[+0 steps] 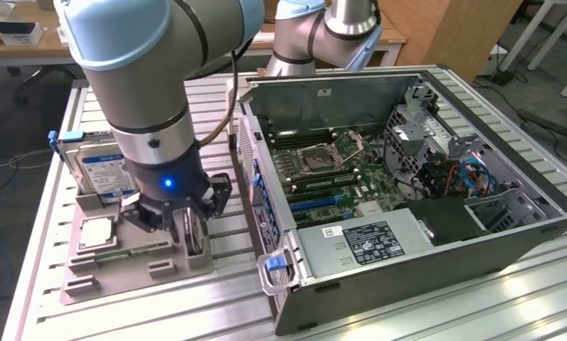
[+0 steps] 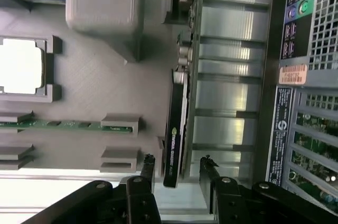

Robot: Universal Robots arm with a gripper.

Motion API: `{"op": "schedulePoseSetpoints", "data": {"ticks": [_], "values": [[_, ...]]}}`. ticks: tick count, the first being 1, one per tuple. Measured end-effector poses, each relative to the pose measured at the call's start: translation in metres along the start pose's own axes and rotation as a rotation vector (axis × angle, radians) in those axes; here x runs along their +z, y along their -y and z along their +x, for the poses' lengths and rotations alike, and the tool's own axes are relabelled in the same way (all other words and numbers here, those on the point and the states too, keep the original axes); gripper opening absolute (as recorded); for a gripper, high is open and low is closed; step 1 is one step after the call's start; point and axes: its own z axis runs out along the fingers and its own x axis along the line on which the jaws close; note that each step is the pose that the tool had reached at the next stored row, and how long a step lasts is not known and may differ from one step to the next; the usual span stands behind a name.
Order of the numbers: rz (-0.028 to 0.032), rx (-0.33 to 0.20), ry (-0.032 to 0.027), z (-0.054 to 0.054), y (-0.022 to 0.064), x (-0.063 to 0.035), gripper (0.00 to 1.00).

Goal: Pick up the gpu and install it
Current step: 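Pick up the gpu and move the gpu toward the slot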

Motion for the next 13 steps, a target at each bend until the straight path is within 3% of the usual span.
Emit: {"op": "schedulePoseSetpoints", "data": {"ticks": [13], "values": [[-0.0002,0.000,0.0000,0.001,-0.0353,0.0015,0.47]]}}
